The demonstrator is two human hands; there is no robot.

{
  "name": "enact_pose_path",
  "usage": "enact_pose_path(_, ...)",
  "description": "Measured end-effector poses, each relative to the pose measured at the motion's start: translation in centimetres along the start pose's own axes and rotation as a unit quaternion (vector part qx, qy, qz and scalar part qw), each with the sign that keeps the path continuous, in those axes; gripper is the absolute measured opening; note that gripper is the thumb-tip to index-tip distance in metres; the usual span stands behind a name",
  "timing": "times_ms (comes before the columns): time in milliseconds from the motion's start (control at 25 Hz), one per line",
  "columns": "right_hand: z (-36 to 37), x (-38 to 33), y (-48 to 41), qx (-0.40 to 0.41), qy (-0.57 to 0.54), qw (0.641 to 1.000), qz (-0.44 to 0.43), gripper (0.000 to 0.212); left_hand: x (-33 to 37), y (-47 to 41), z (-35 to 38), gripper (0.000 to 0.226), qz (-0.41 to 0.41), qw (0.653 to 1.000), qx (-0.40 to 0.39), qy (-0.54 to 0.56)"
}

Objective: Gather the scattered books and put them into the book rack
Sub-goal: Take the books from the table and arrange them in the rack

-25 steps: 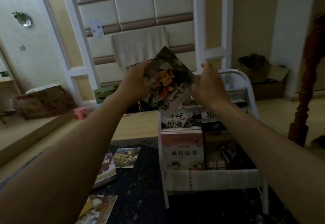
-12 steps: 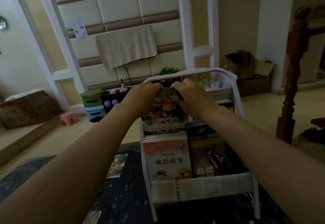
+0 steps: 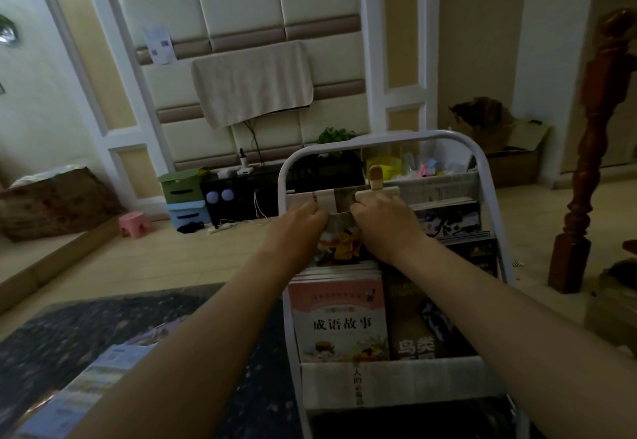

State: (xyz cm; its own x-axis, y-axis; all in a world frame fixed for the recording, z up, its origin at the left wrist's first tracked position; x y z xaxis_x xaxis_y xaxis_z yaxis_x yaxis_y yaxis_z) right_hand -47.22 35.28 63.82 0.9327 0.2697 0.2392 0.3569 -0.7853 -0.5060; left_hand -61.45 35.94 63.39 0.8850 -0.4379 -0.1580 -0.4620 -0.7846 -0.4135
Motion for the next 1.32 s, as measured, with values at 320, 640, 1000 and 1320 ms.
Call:
enact_pose_path(320,0.5,-0.9,-0.6,-0.058,0.077,0.995,-0.011,0.026,-0.1,-0.2,2.3,0.039,-0.026,0.999,0.026,0.002)
enact_pose_path(640,0.0,-1.1,-0.4,-0.102,0.051,0.993,0.000,0.026,-0.4,0.5,1.8,0.052,-0.021,0.998,0.003,0.056)
enact_pose_path(1000,-5.0,-10.9,-1.4,0.016,-0.153,0.988,-0.022,0.030,-8.1,9.9,-2.5,0.055,-0.116,0.989,0.028,0.093)
enact_pose_path(1320,-1.4,-29.0,-1.7,-0.078,-0.229,0.966,-0.092,0.032,-19.9,25.9,-0.7,0.056,-0.270,0.954,-0.101,0.081)
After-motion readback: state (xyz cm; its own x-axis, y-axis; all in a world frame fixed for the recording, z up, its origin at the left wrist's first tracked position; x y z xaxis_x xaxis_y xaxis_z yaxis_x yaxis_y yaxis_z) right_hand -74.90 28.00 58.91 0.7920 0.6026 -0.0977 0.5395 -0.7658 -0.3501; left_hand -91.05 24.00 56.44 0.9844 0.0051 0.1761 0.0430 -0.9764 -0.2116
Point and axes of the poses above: each hand's wrist, its own y-axis away from the middle knuckle, its own z-axis out of the palm, x = y × z, the point moved 5 cm from there along -y, towards the middle knuckle, and after that the axes turned 2 degrees about y, right-handed, at the moved point
